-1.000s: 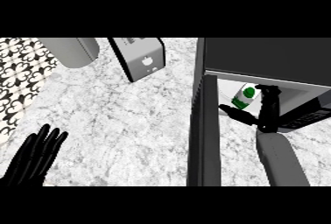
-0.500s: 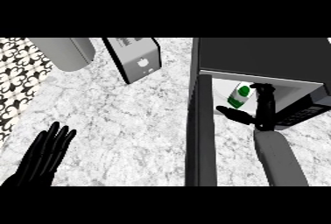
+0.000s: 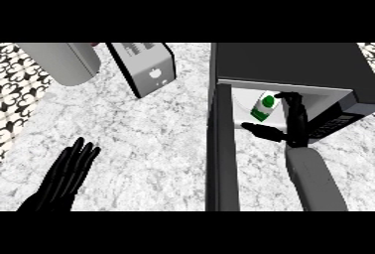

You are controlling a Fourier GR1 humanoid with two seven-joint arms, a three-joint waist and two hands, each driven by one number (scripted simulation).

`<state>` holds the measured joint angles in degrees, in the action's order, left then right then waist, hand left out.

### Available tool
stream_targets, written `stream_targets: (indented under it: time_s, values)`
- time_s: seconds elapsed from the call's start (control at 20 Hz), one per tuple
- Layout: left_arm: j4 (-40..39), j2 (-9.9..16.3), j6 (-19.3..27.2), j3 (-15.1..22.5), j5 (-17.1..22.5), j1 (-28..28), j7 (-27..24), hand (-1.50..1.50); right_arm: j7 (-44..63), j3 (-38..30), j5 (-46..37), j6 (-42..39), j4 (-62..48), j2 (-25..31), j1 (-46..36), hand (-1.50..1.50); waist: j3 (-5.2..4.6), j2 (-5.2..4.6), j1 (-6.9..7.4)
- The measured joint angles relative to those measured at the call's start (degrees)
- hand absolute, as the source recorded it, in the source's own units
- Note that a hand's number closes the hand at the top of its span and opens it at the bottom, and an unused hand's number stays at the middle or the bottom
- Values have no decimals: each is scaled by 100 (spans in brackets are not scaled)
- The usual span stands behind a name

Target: Pick up the milk, place it into the microwave and close the microwave

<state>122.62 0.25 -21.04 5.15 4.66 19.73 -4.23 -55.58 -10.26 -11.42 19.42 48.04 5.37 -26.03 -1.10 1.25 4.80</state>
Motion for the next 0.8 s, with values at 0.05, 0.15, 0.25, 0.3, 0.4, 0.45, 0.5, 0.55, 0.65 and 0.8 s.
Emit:
stream_targets:
  time_s: [0.05,0.15,0.25,0.3,0.4,0.45,0.5,0.55,0.65,0.8]
  values:
    - [-39,-4,-15,50,-19,-8,14,-150,6,3,47,-95,-12,-4,-16,-150,0,3,-28]
    - [-120,-4,-35,106,-51,-14,9,-150,36,9,151,-322,-40,-3,-35,-150,-11,19,-79]
    - [-217,-4,-73,179,-81,-27,3,-150,88,7,280,-568,-60,-24,-59,-150,-18,33,-136]
    - [-272,-4,-95,225,-94,-41,10,-150,119,8,337,-690,-73,-29,-75,-150,-21,38,-166]
    - [-360,-3,-131,322,-144,-120,19,-150,156,-3,451,-918,-110,-36,-99,-150,-28,47,-220]
    - [-392,15,-160,361,-178,-164,21,-150,206,-9,517,-1032,-125,-54,-110,-150,-30,53,-248]
    - [-420,52,-219,413,-203,-170,15,-150,232,-24,572,-1137,-155,-47,-101,-150,-31,57,-261]
    - [-473,83,-255,451,-259,-228,15,150,265,-39,639,-1244,-190,-63,-69,-150,-23,50,-299]
    - [-584,109,-337,597,-346,-302,17,150,580,-136,767,-1395,-480,-41,-27,-150,32,-40,-351]
    - [-848,144,-407,791,-601,-474,-46,150,782,-182,848,-1560,-763,-18,96,-150,75,-97,-415]
